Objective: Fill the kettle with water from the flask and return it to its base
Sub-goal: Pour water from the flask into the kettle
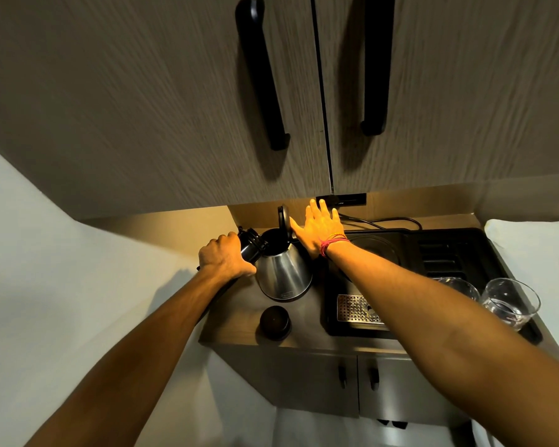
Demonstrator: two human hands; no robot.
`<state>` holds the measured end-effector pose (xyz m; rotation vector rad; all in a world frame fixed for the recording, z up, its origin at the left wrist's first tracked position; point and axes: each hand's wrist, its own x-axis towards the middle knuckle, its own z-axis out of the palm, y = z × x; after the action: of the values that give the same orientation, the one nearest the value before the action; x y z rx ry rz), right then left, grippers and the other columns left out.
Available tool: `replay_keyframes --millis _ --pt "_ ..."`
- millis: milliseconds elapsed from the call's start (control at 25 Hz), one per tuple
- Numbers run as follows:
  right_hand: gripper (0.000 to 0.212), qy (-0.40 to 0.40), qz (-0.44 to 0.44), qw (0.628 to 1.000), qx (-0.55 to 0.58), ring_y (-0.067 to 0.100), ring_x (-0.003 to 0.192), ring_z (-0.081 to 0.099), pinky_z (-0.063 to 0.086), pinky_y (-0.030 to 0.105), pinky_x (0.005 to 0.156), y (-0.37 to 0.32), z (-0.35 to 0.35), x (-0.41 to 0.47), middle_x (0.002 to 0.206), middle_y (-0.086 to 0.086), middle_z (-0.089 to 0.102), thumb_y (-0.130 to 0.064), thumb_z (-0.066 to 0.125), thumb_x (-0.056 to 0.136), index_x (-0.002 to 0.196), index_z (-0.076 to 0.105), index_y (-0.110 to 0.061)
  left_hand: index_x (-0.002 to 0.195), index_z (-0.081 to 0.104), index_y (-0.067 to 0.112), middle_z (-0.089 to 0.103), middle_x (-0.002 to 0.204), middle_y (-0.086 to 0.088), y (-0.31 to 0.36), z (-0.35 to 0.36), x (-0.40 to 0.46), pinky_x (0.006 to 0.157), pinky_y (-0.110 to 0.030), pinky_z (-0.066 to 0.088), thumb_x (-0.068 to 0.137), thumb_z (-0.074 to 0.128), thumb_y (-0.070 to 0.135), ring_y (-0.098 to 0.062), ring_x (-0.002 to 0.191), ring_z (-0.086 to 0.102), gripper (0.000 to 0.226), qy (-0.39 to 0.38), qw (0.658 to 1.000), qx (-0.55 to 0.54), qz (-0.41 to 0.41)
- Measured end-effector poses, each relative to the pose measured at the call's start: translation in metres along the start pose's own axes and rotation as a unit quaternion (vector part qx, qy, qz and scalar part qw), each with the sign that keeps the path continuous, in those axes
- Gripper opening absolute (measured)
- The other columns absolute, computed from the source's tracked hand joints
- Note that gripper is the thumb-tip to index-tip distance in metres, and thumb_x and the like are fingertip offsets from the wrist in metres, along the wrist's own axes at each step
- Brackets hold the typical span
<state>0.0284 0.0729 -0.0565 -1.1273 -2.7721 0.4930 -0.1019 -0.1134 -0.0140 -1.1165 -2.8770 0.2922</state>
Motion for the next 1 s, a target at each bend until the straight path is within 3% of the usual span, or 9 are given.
replay_keyframes --millis 240,360,480,600,720,1000 --pt "0.089 -0.010 -0.007 1.000 -0.014 0.029 0.154 0.000 0.005 0.052 0.124 -0.001 -0.002 -0.002 0.166 0.011 0.006 -0.068 0.013 0.092 0.156 0.017 -0.007 0.119 0.049 0.014 0.062 0.118 -0.010 0.003 0.008 0.000 0.076 -0.039 0.050 0.054 0.076 0.068 -0.032 0.106 0.061 0.088 0.048 0.992 -0.120 -0.005" --pt "0.082 -0.023 -0.028 0.998 -0.044 0.031 0.154 -0.001 0.007 0.054 0.124 -0.001 -0.001 -0.003 0.166 0.014 0.004 -0.063 0.017 0.094 0.156 0.015 -0.008 0.121 0.050 0.014 0.063 0.114 -0.008 0.000 0.015 -0.003 0.080 -0.041 0.055 0.055 0.076 0.070 -0.030 0.102 0.063 0.091 0.069 0.973 -0.219 -0.029" --pt "0.080 -0.020 -0.026 0.999 -0.030 0.032 0.154 0.001 0.009 0.053 0.124 -0.002 -0.002 -0.004 0.166 0.014 0.006 -0.061 0.015 0.096 0.156 0.018 -0.008 0.120 0.054 0.017 0.067 0.107 -0.004 -0.008 0.031 -0.008 0.074 -0.037 0.056 0.056 0.082 0.058 -0.024 0.092 0.065 0.081 0.100 0.918 -0.374 -0.089" --pt "0.067 -0.036 -0.064 0.995 -0.066 0.035 0.153 0.002 0.012 0.056 0.122 -0.005 -0.002 -0.003 0.165 0.018 0.007 -0.050 0.023 0.099 0.156 0.021 -0.014 0.126 0.057 0.018 0.069 0.112 -0.004 -0.016 0.052 -0.014 0.076 -0.029 0.052 0.058 0.090 0.038 -0.025 0.101 0.066 0.078 0.138 0.844 -0.500 -0.138" --pt "0.062 -0.046 -0.088 0.991 -0.089 0.037 0.149 0.015 0.022 0.057 0.119 -0.011 -0.003 0.000 0.158 0.020 0.024 -0.045 0.025 0.099 0.153 0.029 -0.014 0.134 0.053 0.016 0.068 0.121 -0.009 -0.020 0.071 -0.021 0.087 -0.035 0.053 0.060 0.092 0.033 -0.027 0.111 0.063 0.085 0.168 0.813 -0.534 -0.160" --pt "0.075 -0.043 -0.091 0.992 -0.077 0.033 0.135 0.036 0.033 0.053 0.111 -0.035 0.008 0.007 0.136 0.017 0.050 -0.065 0.021 0.093 0.130 0.056 -0.009 0.136 0.047 0.015 0.064 0.124 -0.011 -0.038 0.079 -0.027 0.094 -0.046 0.053 0.059 0.093 0.038 -0.031 0.114 0.061 0.092 0.186 0.804 -0.541 -0.164"
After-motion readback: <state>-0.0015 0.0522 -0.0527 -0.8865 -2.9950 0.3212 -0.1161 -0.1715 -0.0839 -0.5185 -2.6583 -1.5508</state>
